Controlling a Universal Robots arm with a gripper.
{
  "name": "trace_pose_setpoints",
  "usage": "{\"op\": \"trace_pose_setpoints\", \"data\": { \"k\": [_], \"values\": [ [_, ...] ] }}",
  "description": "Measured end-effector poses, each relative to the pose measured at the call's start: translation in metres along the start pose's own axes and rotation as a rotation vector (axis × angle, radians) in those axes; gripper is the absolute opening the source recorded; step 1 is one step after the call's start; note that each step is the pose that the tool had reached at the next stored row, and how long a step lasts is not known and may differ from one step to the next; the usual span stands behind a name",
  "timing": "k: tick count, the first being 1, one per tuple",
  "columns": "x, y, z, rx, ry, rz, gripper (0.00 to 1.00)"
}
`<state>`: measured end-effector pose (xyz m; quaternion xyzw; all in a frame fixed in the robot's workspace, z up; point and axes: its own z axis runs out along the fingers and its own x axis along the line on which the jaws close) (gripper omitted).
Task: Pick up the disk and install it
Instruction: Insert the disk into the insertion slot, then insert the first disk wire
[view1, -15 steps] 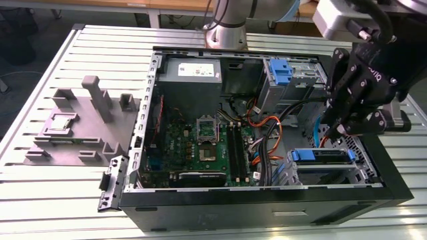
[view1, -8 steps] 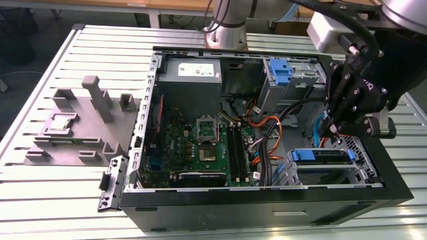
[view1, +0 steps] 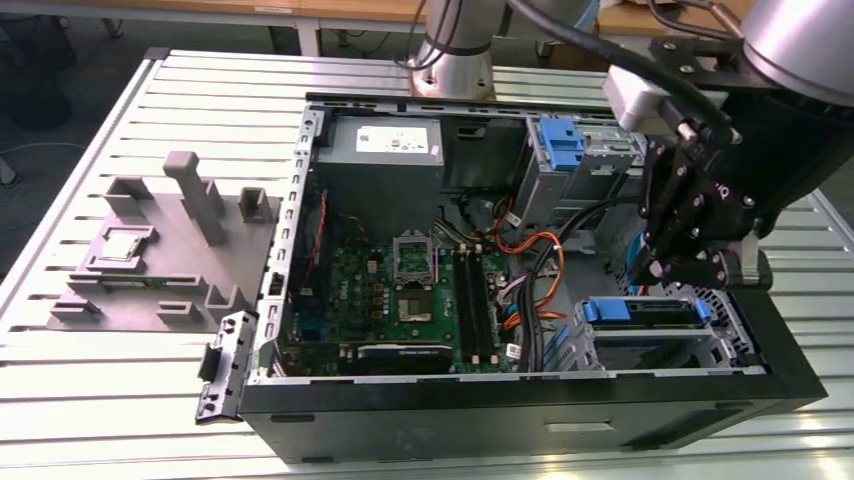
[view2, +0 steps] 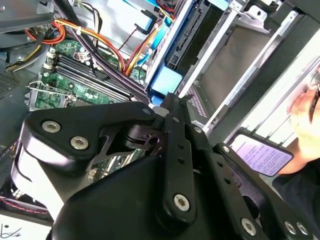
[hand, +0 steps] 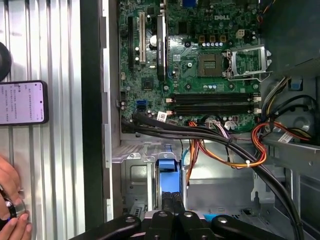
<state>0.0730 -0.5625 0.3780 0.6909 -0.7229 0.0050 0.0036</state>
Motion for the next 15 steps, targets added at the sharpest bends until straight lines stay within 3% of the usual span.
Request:
{"op": "trace_pose_setpoints", "data": {
  "k": [6, 15],
  "values": [
    [-0.0001, 0.0000, 0.0109, 0.0001, 0.0000, 0.000, 0.10],
    [-0.0002, 0.0000, 0.0122, 0.0001, 0.0000, 0.000, 0.10]
  ]
}}
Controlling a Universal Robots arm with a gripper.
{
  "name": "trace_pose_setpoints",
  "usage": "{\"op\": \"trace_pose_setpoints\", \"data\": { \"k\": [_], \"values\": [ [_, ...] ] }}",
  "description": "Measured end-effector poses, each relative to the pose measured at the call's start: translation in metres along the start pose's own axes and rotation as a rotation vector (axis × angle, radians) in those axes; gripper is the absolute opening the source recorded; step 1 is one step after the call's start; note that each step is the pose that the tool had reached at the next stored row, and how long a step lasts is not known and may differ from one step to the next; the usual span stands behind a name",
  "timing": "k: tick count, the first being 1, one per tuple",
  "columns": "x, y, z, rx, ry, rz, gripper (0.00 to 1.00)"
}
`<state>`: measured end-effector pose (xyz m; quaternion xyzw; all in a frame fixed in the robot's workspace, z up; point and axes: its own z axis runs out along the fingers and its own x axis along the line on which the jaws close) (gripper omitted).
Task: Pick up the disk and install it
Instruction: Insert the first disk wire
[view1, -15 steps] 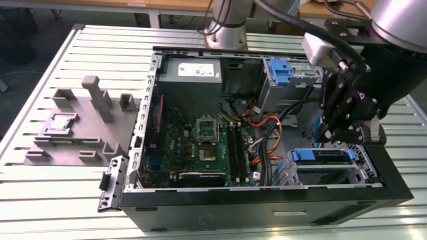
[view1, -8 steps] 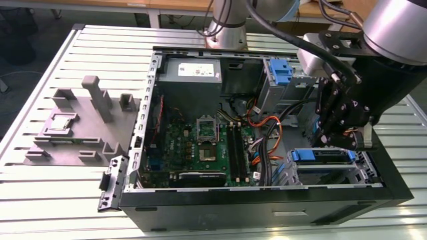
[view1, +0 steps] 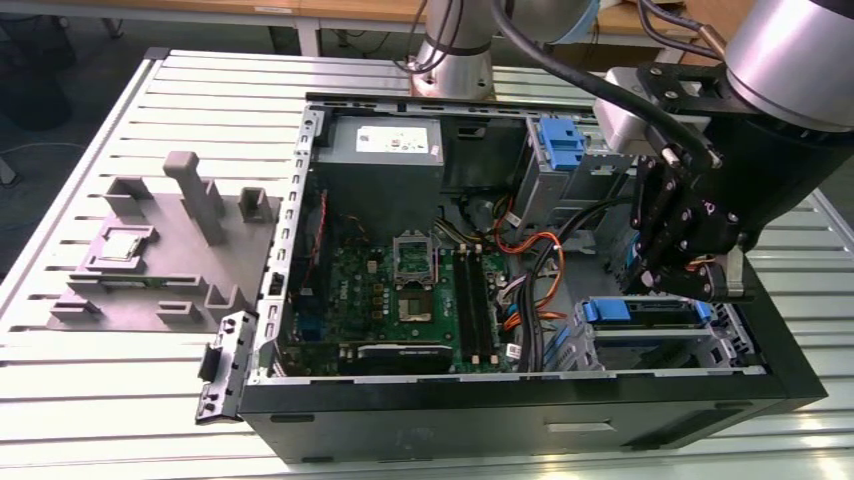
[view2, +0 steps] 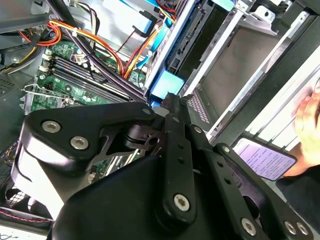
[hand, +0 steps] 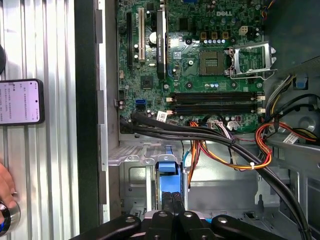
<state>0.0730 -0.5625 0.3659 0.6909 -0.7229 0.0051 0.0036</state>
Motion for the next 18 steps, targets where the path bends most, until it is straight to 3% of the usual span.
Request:
{"op": "trace_pose_setpoints", "data": {
  "k": [7, 14, 16, 18],
  "values": [
    [0.0000, 0.0000, 0.0001, 0.0000, 0.0000, -0.001, 0.10],
    [0.0000, -0.0001, 0.0010, 0.0011, 0.0001, -0.091, 0.10],
    [0.0000, -0.0023, 0.0014, 0.0011, -0.0001, -0.092, 0.10],
    [-0.0004, -0.0106, 0.0016, 0.0009, 0.0001, -0.092, 0.10]
  ]
}}
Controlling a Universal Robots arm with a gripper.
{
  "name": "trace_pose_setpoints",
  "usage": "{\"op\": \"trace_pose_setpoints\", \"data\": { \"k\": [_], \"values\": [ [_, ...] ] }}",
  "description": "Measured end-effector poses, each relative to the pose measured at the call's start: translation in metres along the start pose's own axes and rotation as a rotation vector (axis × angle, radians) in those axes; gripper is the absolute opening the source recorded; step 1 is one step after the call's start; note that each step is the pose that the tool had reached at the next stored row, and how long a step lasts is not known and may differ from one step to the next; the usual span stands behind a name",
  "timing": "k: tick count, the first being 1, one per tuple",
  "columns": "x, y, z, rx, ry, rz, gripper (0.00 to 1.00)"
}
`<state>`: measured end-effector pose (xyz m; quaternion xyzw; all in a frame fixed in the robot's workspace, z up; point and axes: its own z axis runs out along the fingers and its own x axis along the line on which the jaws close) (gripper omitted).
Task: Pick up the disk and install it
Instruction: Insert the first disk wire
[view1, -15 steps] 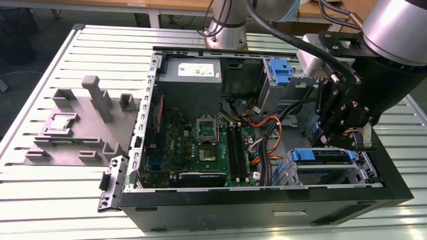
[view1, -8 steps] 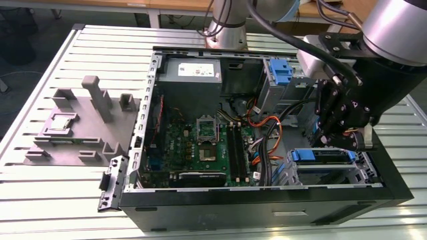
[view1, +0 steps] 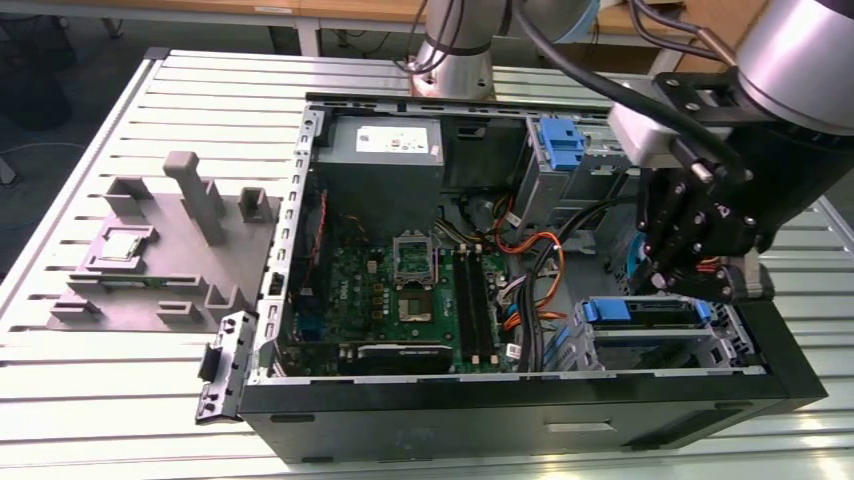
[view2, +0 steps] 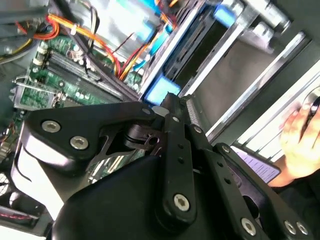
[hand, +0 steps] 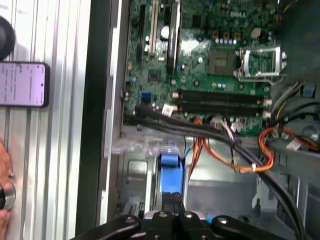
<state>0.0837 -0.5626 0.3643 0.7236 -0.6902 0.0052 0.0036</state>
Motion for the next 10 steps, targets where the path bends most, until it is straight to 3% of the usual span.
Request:
{"op": "trace_pose_setpoints", "data": {
  "k": [4, 10],
  "values": [
    [0.0007, -0.0163, 0.0005, -0.0006, 0.0001, 0.000, 0.10],
    [0.0009, -0.0180, -0.0030, -0.0004, 0.0004, -0.001, 0.10]
  ]
}}
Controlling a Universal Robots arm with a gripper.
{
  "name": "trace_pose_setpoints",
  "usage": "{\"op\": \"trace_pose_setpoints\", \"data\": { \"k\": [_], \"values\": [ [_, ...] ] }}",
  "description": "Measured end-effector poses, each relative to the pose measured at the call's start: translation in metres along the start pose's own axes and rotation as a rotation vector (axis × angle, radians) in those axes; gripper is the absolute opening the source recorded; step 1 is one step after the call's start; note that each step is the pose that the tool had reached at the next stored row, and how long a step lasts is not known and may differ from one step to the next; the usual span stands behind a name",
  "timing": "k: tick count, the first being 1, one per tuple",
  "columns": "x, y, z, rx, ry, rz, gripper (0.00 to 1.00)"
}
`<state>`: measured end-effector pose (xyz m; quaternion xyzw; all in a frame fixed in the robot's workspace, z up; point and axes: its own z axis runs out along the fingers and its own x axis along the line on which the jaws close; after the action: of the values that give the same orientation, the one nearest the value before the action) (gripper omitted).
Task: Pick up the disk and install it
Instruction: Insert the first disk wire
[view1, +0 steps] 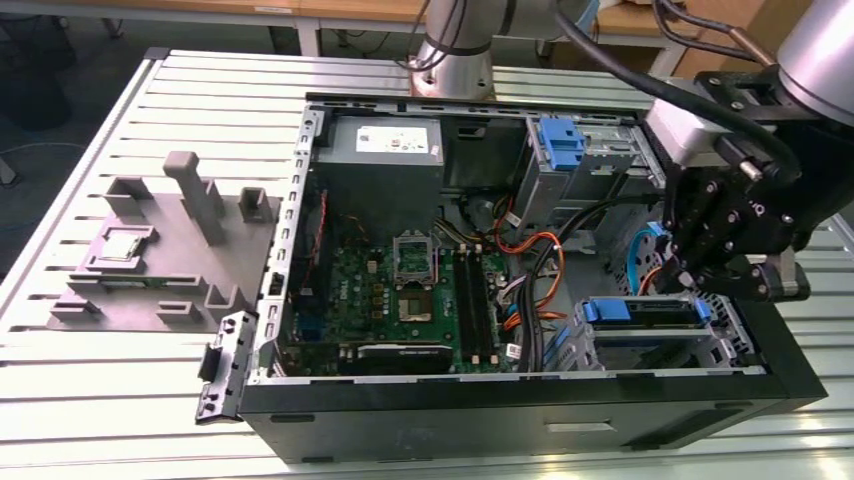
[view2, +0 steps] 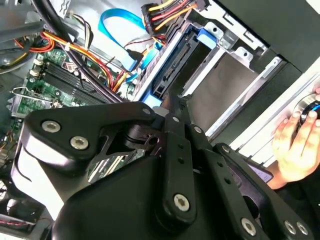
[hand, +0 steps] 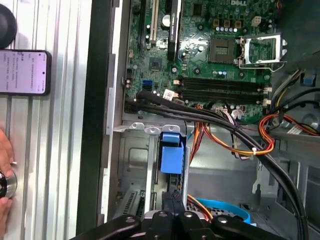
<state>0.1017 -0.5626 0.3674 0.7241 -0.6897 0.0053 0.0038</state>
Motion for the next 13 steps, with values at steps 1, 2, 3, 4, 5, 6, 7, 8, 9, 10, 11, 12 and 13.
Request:
{"op": "trace_pose_setpoints", "data": {
  "k": [1, 2, 3, 4, 5, 6, 7, 8, 9, 10, 11, 12, 13],
  "values": [
    [0.0000, -0.0001, -0.0019, 0.0000, -0.0001, 0.000, 0.10],
    [0.0000, -0.0001, -0.0041, 0.0000, 0.0000, 0.000, 0.10],
    [0.0000, -0.0002, -0.0052, 0.0000, 0.0001, 0.000, 0.10],
    [0.0000, -0.0002, -0.0049, 0.0000, 0.0013, -0.001, 0.10],
    [0.0001, -0.0003, -0.0050, 0.0000, 0.0028, -0.008, 0.10],
    [0.0001, -0.0003, -0.0049, 0.0002, 0.0032, -0.023, 0.10],
    [0.0000, -0.0003, -0.0046, 0.0005, 0.0033, -0.041, 0.10],
    [0.0000, -0.0004, -0.0043, 0.0008, 0.0034, -0.059, 0.10],
    [0.0000, -0.0004, -0.0039, 0.0011, 0.0034, -0.078, 0.10],
    [0.0000, -0.0003, -0.0035, 0.0015, 0.0033, -0.096, 0.10],
    [0.0000, -0.0003, -0.0031, 0.0019, 0.0032, -0.114, 0.10],
    [0.0000, -0.0003, -0.0029, 0.0025, 0.0033, -0.130, 0.10],
    [0.0000, -0.0003, -0.0027, 0.0037, 0.0035, -0.144, 0.10]
  ]
}}
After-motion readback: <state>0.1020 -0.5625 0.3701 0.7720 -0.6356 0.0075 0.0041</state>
